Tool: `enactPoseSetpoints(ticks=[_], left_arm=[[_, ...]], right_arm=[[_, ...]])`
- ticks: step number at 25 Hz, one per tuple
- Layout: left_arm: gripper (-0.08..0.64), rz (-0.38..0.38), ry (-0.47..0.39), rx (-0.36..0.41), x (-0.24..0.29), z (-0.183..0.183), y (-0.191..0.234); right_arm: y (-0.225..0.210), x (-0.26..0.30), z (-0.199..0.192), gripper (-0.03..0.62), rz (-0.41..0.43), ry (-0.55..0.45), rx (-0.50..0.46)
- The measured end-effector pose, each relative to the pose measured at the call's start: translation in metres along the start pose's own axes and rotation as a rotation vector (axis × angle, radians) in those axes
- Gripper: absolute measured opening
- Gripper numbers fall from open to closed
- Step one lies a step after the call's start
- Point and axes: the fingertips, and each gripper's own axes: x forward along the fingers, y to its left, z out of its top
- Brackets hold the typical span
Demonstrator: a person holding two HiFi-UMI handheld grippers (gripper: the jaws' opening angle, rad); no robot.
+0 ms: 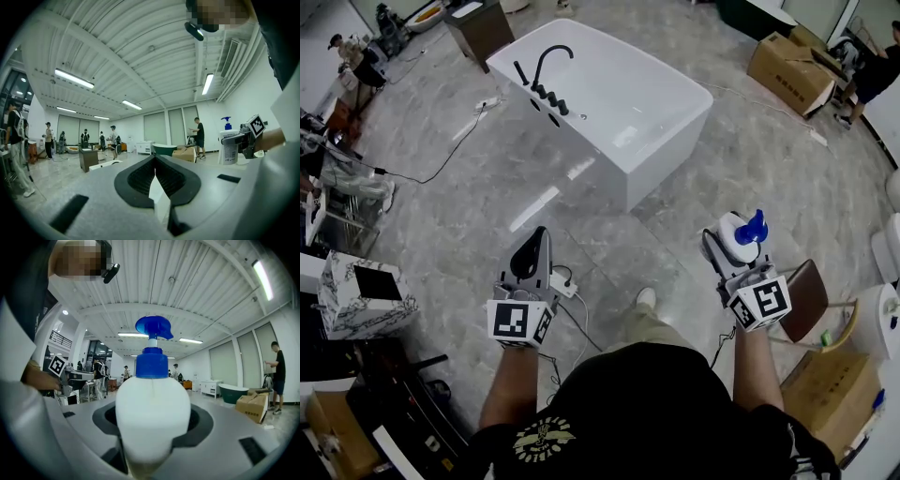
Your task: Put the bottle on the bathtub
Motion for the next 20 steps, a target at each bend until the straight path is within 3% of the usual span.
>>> enactPoseSetpoints(ticks=[9, 20], left_arm=[[0.009, -0.044, 0.064, -0.006, 0.075, -0.02, -0.028], [0.01, -0.01, 0.028, -0.002, 0.125, 0.006, -0.029]], right_arm=[[-0.07, 0.014, -0.041, 0.259, -0.031, 0.063, 0.088], [-0.108, 0.042, -0.028, 0.259, 0.021, 0.017, 0.057]])
